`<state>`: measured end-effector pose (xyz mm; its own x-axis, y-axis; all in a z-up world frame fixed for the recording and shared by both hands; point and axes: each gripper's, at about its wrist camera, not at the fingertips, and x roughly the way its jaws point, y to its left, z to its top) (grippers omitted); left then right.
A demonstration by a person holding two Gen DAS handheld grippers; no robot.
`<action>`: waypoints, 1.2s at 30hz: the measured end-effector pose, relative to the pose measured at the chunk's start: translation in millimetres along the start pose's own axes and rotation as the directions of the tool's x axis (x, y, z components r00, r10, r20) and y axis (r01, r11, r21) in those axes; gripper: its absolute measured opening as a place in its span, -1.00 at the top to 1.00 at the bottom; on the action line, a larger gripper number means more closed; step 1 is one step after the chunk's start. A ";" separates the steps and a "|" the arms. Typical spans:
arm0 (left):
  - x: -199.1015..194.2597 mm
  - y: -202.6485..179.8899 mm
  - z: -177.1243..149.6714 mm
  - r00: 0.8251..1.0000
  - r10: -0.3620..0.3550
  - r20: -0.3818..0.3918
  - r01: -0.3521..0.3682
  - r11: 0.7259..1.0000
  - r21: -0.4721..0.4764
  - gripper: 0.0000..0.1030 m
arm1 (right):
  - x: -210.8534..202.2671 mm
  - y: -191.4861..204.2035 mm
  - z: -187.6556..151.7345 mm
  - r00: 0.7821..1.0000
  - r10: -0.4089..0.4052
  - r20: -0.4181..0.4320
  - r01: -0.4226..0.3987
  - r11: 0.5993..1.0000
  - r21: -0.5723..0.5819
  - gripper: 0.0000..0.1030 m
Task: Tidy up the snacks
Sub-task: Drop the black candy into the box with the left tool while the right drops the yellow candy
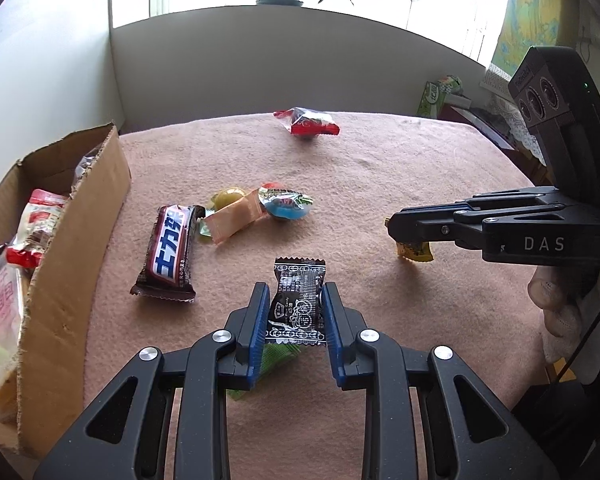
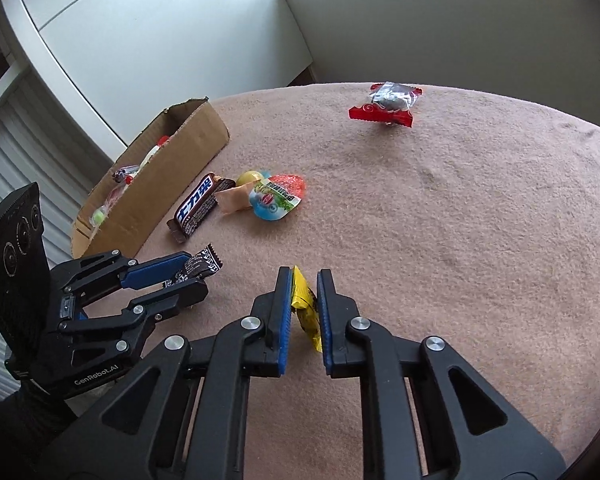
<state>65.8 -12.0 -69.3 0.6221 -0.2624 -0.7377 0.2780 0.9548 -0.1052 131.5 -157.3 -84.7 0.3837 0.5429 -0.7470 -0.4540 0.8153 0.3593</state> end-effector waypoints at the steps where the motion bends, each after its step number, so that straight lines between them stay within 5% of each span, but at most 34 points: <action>1: -1.0 0.2 0.5 1.000 -0.004 0.003 0.004 1.000 -0.004 0.52 | 0.5 -2.1 0.0 1.000 -0.012 0.001 0.012 1.000 0.007 0.83; 15: -15.2 2.1 5.8 0.999 -0.014 0.053 0.015 1.000 -0.024 0.52 | -28.7 1.6 9.5 0.995 0.039 0.097 -0.046 0.997 0.063 0.86; 25: -51.4 22.0 9.8 0.989 -0.006 0.150 0.016 0.998 -0.066 0.52 | -31.4 45.7 35.4 0.986 0.071 0.149 -0.073 0.997 0.007 0.86; 36: -84.8 80.5 -1.8 0.972 0.087 0.220 -0.048 0.983 -0.175 0.52 | 4.2 110.5 65.8 0.981 0.124 0.150 -0.117 0.992 -0.055 0.85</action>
<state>34.1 87.3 -16.5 0.7898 -0.2030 -0.5788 0.1153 0.9759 -0.1850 135.9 -51.7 -11.2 0.4409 0.6635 -0.6045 -0.5391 0.7342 0.4127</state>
